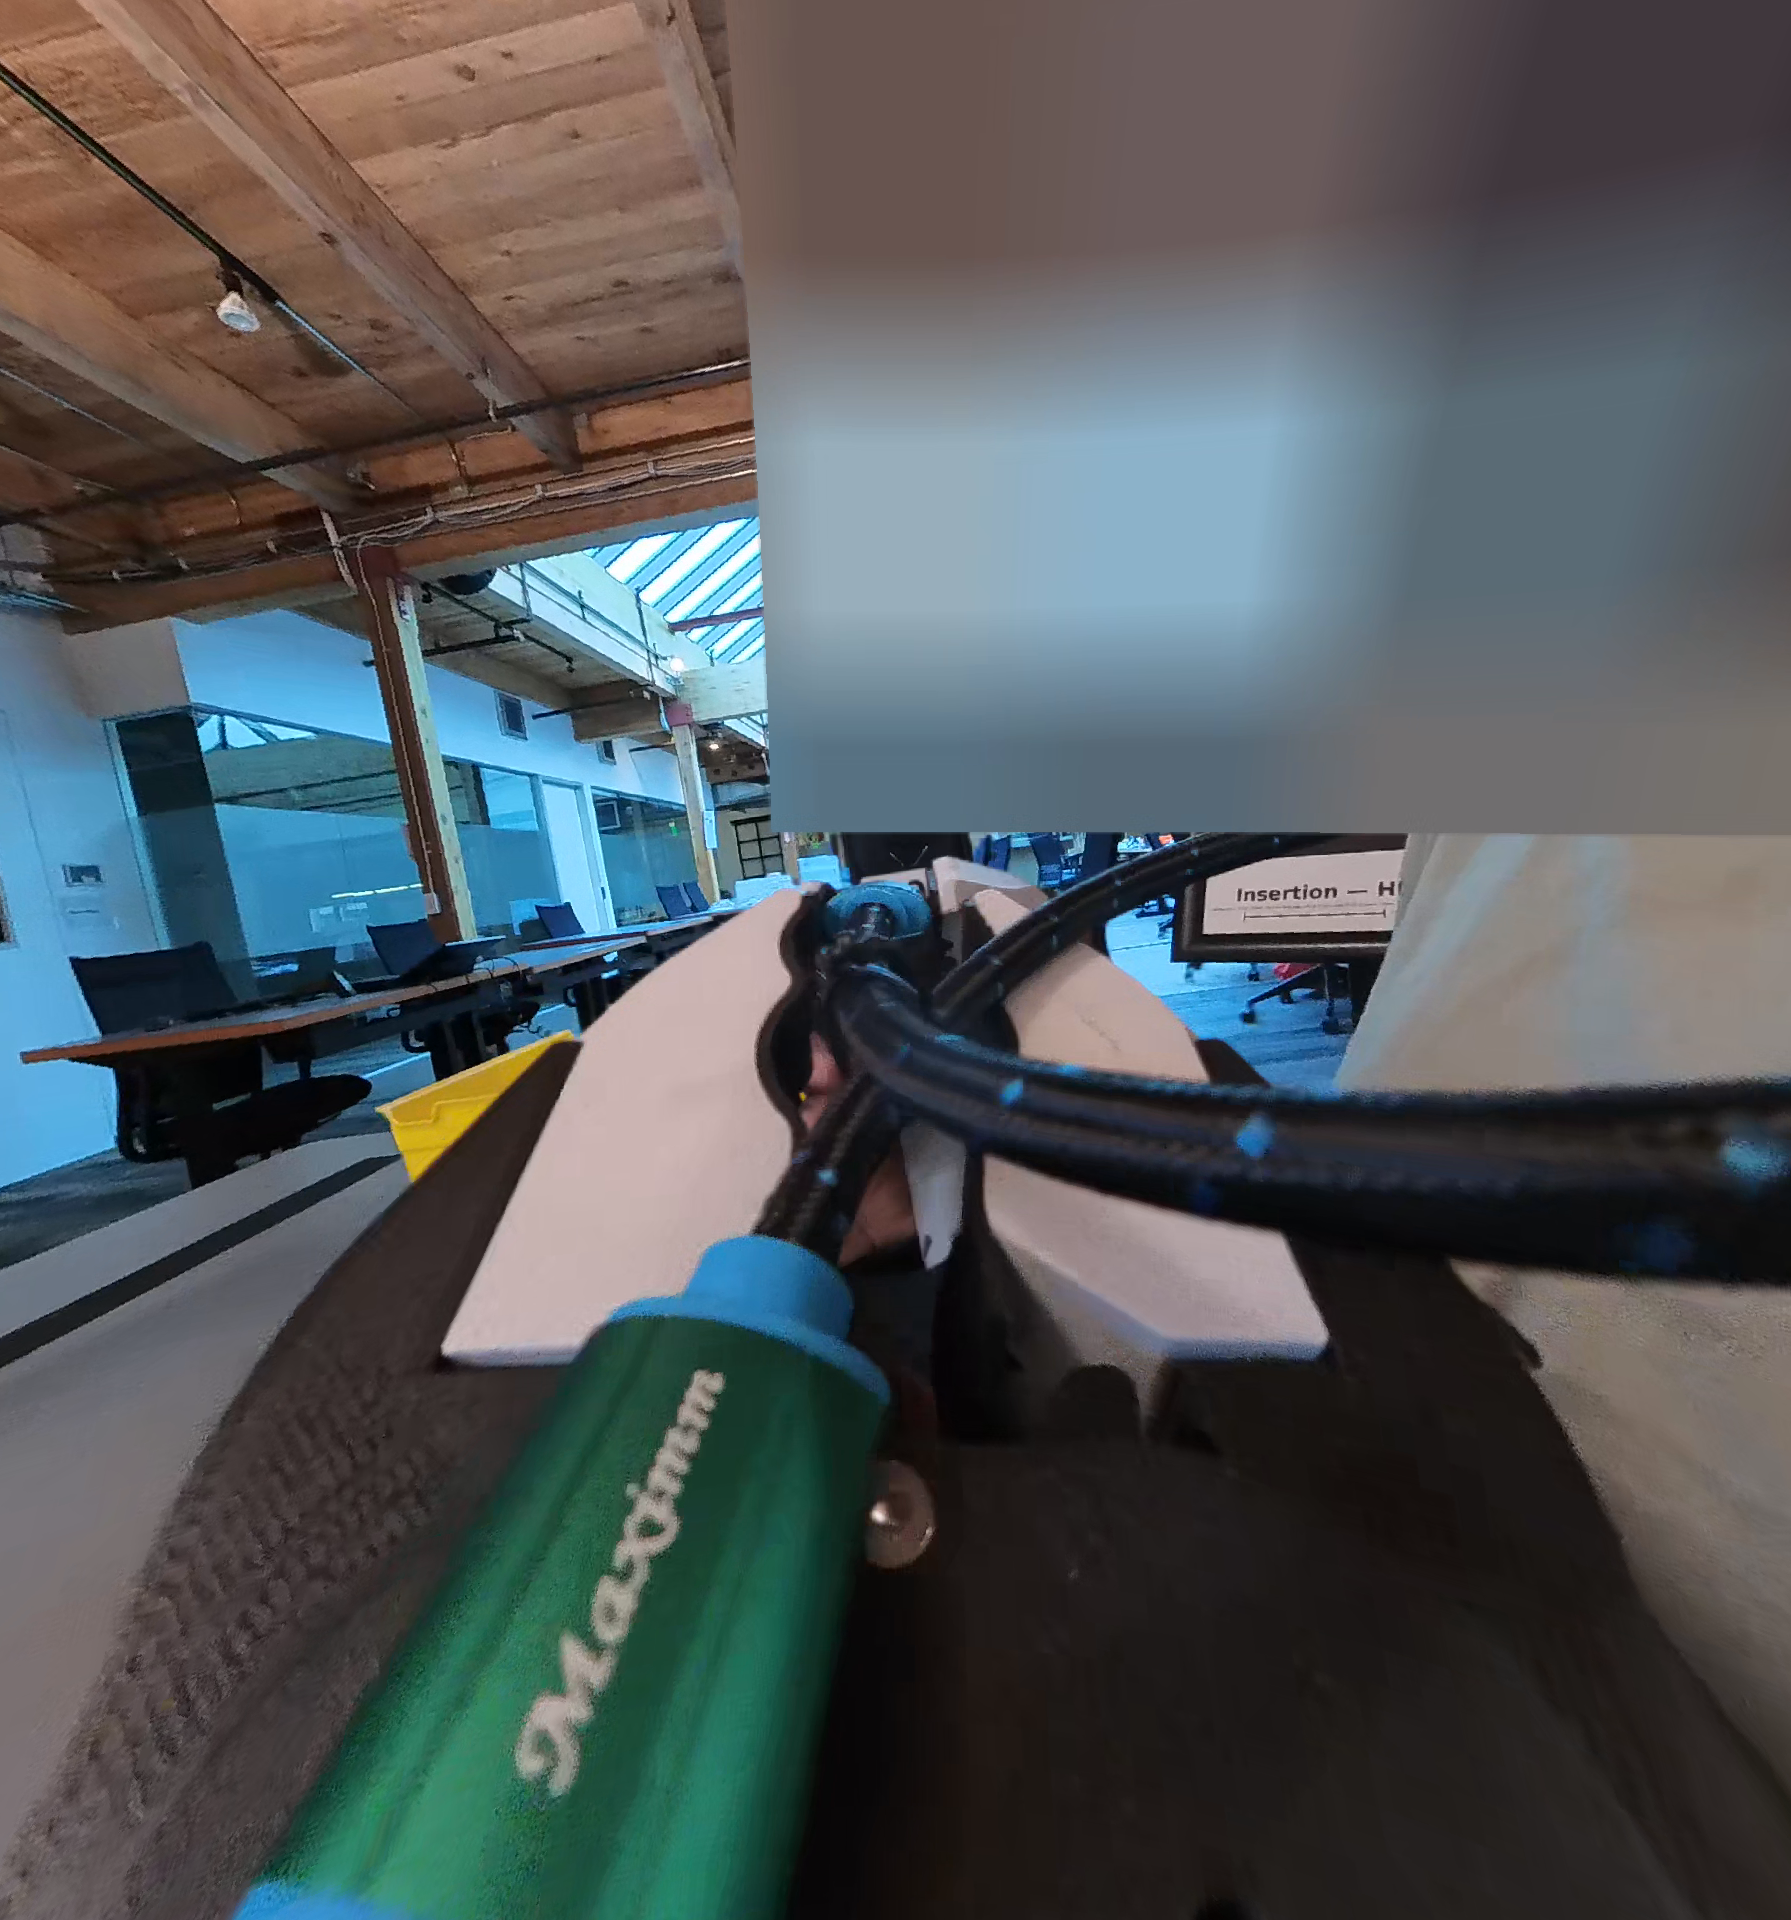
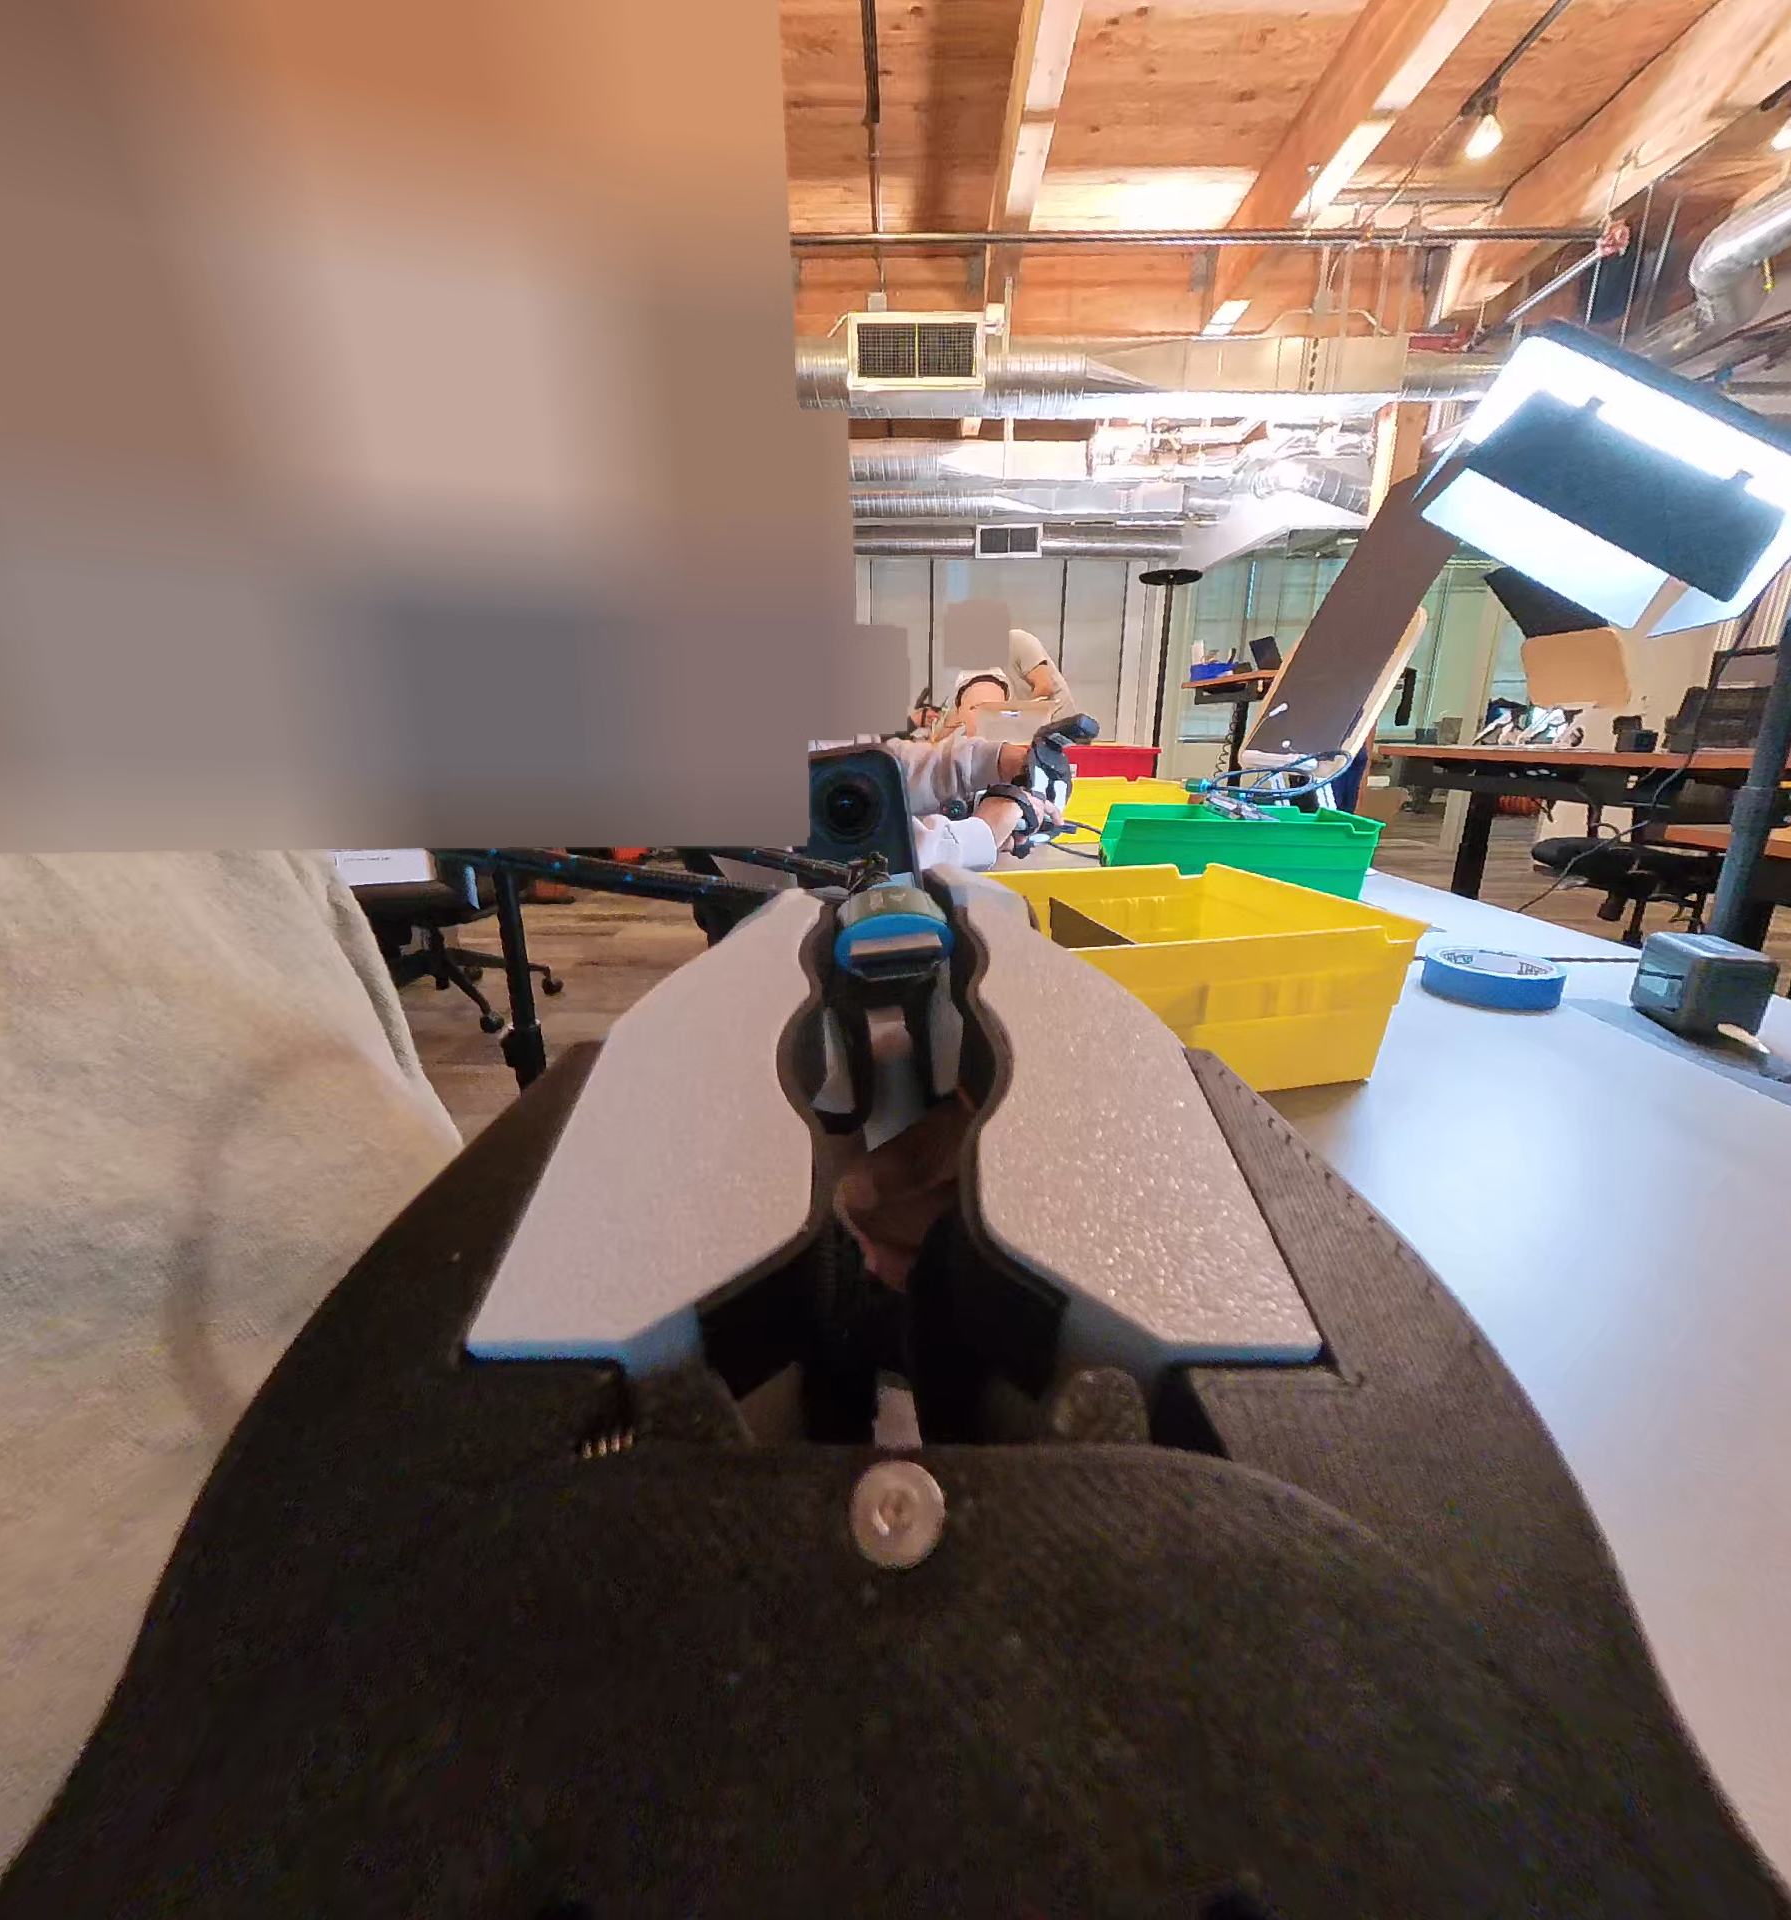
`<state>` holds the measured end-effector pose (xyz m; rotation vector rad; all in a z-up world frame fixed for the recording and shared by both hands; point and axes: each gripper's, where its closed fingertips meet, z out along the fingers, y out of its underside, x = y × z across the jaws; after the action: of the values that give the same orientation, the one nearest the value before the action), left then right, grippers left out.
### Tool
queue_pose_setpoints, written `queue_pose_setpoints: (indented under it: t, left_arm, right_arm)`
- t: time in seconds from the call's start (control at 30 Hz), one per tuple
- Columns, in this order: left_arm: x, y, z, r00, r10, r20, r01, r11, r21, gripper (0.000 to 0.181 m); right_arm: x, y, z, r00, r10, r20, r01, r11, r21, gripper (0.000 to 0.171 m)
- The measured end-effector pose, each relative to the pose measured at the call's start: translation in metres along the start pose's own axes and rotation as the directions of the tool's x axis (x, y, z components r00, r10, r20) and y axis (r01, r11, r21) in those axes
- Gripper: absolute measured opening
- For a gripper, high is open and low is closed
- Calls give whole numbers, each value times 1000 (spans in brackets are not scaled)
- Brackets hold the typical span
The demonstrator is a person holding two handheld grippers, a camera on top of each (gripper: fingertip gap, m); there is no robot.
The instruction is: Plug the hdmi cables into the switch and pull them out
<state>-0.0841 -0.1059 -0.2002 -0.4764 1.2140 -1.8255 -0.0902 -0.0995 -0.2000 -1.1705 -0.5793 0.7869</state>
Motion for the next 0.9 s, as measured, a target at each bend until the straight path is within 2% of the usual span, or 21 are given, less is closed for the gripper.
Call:
queue_pose_setpoints:
  t: [0.4,0.53,0.9]
  left_arm:
    - [1,3,2,999,-34,-15,34,999,-19,20]
    - [-1,1,-1,999,-43,-7,43,999,0,20]
    - [1,14,3,999,-31,-7,31,996,-87,25]
  right_arm:
    - [-3,1,-4,999,-33,17,33,998,-49,21]
    - [-1,-10,-12,996,-90,-3,90,996,10,21]
    - [-1,5,-15,990,-140,14,141,984,-109,20]
